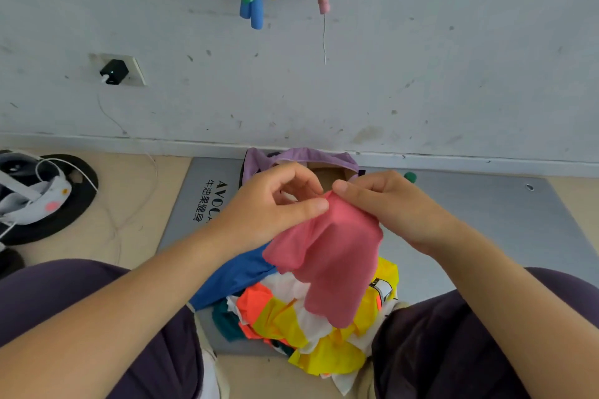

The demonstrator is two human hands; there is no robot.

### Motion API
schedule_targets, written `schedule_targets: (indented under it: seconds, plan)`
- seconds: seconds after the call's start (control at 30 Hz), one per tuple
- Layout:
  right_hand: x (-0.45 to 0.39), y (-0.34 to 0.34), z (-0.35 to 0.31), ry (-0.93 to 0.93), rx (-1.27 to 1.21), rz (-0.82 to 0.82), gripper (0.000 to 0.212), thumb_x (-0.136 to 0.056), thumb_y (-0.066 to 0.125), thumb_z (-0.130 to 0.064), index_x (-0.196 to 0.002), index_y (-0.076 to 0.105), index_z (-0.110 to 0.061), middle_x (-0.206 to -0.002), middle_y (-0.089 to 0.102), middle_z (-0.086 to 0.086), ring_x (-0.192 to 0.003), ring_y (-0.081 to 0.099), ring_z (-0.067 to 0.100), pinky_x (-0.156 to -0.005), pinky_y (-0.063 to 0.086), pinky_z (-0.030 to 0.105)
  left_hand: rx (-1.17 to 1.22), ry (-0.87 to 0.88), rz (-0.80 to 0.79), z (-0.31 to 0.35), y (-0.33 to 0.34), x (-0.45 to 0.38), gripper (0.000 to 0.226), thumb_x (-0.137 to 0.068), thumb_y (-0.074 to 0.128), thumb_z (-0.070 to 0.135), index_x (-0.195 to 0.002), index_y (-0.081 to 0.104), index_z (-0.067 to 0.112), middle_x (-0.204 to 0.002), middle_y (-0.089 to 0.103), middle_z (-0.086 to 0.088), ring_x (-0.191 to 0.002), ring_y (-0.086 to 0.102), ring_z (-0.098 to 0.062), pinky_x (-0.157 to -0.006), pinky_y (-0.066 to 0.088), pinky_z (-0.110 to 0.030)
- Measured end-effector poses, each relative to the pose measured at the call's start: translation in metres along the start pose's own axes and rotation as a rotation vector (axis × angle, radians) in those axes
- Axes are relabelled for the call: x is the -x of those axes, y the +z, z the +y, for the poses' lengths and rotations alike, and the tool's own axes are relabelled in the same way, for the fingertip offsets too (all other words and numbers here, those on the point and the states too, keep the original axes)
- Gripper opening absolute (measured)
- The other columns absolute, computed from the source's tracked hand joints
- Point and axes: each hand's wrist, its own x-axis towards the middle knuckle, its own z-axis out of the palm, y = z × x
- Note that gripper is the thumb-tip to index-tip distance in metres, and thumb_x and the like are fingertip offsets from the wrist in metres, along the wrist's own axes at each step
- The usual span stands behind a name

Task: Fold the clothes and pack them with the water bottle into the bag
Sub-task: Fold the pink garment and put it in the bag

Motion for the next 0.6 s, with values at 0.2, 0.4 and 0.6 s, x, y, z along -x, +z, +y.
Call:
schedule_targets:
  seconds: [0.2,0.4,0.6]
  plan:
    - [0.002,0.003,0.003,-0.066,-0.116,-0.045,0.025,-0.086,0.064,-0.032,-0.088,0.070,-0.008,-0.078,0.070,0.009,-0.071,0.064,0.014,-0.065,0.051,0.022,-0.099,0.084,-0.001,-0.001,0.005,0.004,0.020,-0.077,0.076,0.030,-0.091,0.069,0.017,-0.086,0.068,0.011,-0.086,0.064,-0.006,-0.084,0.053,-0.034]
    - [0.003,0.001,0.003,-0.056,-0.123,-0.007,0.018,-0.086,0.065,-0.027,-0.087,0.069,-0.010,-0.079,0.070,0.007,-0.071,0.061,0.015,-0.065,0.051,0.021,-0.048,-0.020,-0.057,-0.004,-0.004,0.004,0.003,-0.087,0.072,0.030,-0.085,0.073,0.030,-0.085,0.072,0.007,-0.079,0.065,-0.006,-0.077,0.052,-0.024]
    - [0.001,-0.011,0.005,-0.081,-0.024,0.240,0.014,-0.093,0.063,-0.020,-0.081,0.071,-0.017,-0.069,0.064,-0.005,-0.061,0.054,0.002,-0.056,0.041,0.012,-0.090,-0.074,-0.057,-0.003,-0.019,0.004,0.005,-0.087,0.071,0.028,-0.084,0.074,0.028,-0.084,0.073,0.010,-0.074,0.064,-0.002,-0.072,0.049,-0.016]
